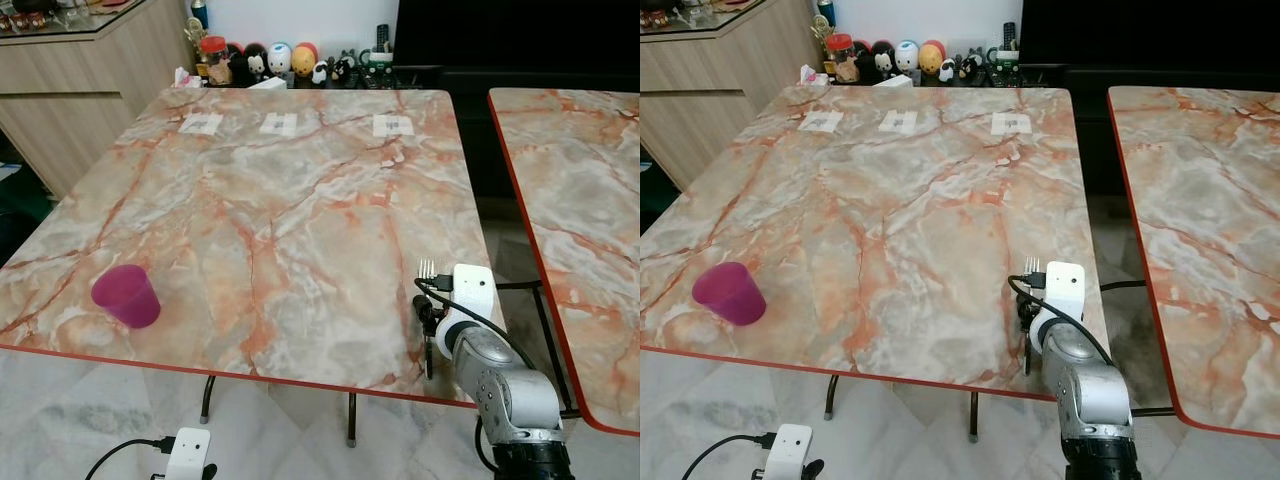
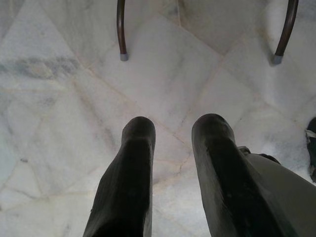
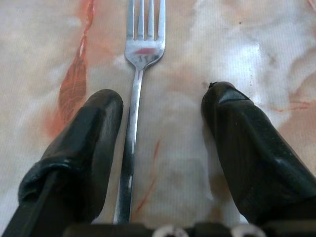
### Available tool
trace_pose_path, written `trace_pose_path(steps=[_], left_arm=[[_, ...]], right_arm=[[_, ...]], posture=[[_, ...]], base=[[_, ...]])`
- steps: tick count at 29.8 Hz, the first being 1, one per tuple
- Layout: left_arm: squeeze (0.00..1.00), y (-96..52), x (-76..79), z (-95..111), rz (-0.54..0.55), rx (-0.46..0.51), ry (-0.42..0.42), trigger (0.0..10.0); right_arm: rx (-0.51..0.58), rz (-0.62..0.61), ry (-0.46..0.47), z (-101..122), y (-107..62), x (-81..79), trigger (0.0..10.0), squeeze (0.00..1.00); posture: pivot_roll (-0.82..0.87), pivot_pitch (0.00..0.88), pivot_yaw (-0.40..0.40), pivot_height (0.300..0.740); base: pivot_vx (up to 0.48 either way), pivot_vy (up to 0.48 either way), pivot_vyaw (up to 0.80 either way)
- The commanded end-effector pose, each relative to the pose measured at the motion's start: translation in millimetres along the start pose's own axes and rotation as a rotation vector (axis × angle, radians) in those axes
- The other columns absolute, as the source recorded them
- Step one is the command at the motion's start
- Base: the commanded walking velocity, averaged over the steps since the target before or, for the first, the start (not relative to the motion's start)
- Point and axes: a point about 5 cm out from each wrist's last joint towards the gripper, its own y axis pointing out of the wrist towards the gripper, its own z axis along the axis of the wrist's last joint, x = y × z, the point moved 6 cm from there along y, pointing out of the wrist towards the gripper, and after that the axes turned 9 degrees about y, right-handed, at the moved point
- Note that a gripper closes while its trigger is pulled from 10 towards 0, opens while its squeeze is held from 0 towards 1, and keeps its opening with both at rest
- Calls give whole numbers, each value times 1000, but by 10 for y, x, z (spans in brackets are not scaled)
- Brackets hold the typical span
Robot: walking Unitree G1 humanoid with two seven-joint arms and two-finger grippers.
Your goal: Setting the table
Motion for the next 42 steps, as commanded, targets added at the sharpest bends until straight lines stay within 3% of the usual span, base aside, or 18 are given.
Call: trace_pose_path(steps=[1,37,41,42], left_arm=[[0,-22,36,-119,-14,-40,0,10000],[0,-17,34,-121,-22,-51,2,10000],[0,-15,23,-117,-21,-51,6,10000],[0,-15,22,-117,-20,-51,6,10000]], right_arm=[[-59,14,-6,-154,26,-21,0,0],[-24,87,-58,-115,47,-132,0,0],[41,93,-50,-18,42,-142,0,0],[57,105,-45,6,36,-158,667,0]], posture=[[-107,74,39,740],[-107,88,41,740],[-111,92,46,740],[-112,92,46,740]], base=[[0,0,0],[0,0,0],[0,0,0],[0,0,0]])
